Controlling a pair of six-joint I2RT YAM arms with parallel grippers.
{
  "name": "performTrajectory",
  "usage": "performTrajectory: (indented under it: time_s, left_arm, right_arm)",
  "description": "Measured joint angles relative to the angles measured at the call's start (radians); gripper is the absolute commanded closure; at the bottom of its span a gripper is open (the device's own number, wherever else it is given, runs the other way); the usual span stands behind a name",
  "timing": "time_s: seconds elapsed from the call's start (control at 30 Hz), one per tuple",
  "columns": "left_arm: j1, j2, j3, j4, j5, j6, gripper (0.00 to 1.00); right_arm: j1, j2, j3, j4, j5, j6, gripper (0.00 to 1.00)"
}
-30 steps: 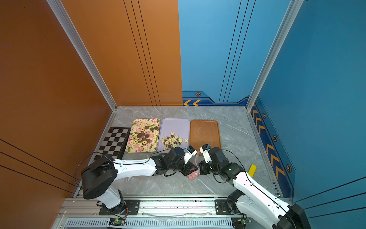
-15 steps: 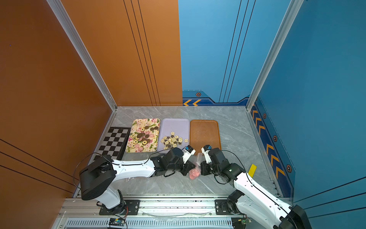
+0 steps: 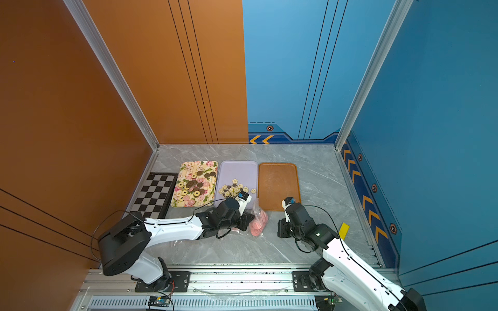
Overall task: Pour cookies out of the ziploc bag
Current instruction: Open the ziploc bag at the center of the board.
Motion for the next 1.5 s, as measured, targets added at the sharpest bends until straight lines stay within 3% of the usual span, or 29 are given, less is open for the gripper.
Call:
performTrajectory:
  time_s: [0.03,0.1,0.37,0.93,1.0,1.1,1.2,1.23,1.3,1.5]
  left_arm:
    - [0.000,0.002,0.000,0.010,0.014,0.000,1.00]
    - [0.000,0.010,-0.001,0.039,0.051,0.003,1.00]
    - [0.000,0.032,-0.027,0.164,0.195,0.011,1.00]
    - [-0.005,0.063,-0.042,0.196,0.242,0.015,1.00]
    - [-0.005,0.063,-0.053,0.194,0.239,0.015,1.00]
    - [-0.008,0.063,-0.058,0.195,0.248,0.015,1.00]
    - [-0.011,0.063,-0.058,0.202,0.248,0.015,1.00]
    - [-0.011,0.063,-0.058,0.204,0.248,0.015,1.00]
    - [-0.011,0.063,-0.058,0.208,0.248,0.015,1.00]
    - [-0.011,0.063,-0.060,0.218,0.246,0.014,1.00]
  right_arm:
    - [0.000,-0.004,-0.007,0.013,-0.001,0.001,0.71]
    - [0.000,-0.004,-0.017,0.041,-0.011,-0.010,0.58]
    - [0.000,0.150,-0.018,0.196,-0.067,-0.054,0.52]
    - [0.005,0.227,-0.018,0.375,-0.209,-0.088,0.45]
    - [0.006,0.259,-0.017,0.387,-0.221,-0.092,0.49]
    - [0.006,0.293,-0.016,0.414,-0.237,-0.096,0.64]
    - [0.010,0.314,-0.006,0.425,-0.248,-0.102,0.71]
    - [0.011,0.319,-0.003,0.427,-0.251,-0.103,0.76]
    - [0.017,0.323,0.003,0.428,-0.256,-0.102,1.00]
    - [0.034,0.308,0.011,0.407,-0.232,-0.109,1.00]
